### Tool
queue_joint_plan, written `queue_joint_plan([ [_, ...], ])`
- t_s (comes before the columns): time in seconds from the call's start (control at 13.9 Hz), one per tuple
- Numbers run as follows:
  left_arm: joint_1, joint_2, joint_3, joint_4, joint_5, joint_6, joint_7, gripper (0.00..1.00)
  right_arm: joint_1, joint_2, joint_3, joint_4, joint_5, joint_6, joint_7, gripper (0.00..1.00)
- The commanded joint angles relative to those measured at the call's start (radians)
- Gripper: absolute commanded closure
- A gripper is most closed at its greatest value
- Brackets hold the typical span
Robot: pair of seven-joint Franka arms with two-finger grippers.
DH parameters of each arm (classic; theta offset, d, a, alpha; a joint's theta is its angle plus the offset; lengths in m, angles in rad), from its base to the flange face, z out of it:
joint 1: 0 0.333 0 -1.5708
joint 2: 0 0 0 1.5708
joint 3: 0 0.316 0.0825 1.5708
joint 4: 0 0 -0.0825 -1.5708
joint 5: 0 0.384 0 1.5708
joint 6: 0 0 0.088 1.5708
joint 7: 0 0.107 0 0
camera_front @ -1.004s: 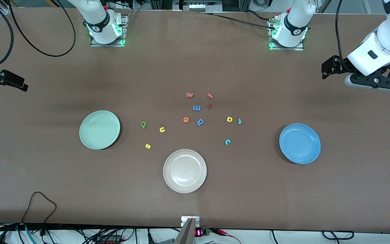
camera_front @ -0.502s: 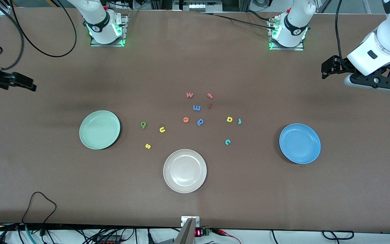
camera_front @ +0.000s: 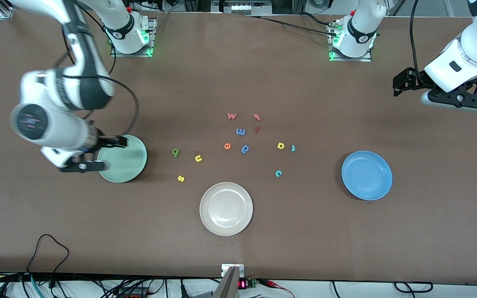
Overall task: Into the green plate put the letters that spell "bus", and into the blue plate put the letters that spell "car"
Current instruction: 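Reach the right gripper to the green b while the left gripper advances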
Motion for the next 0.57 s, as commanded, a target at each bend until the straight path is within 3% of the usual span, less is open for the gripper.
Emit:
queue_joint_plan([
  [0.0,0.001,0.014,-0.008,0.030,-0.006,-0.020,-0.003,0.00,0.060,0.088,-0.011,0.018,0.081,0.047,0.054,0.00],
  [0.36,0.003,0.006,-0.064,0.030,-0.005,-0.052,-0.002,0.00,0.181,0.226,-0.011,0.014,0.108,0.170,0.210,0.02],
  [0.5,0.003,0.006,-0.071,0.032,-0.006,-0.052,-0.003,0.00,0.193,0.257,-0.011,0.002,0.109,0.207,0.232,0.07],
])
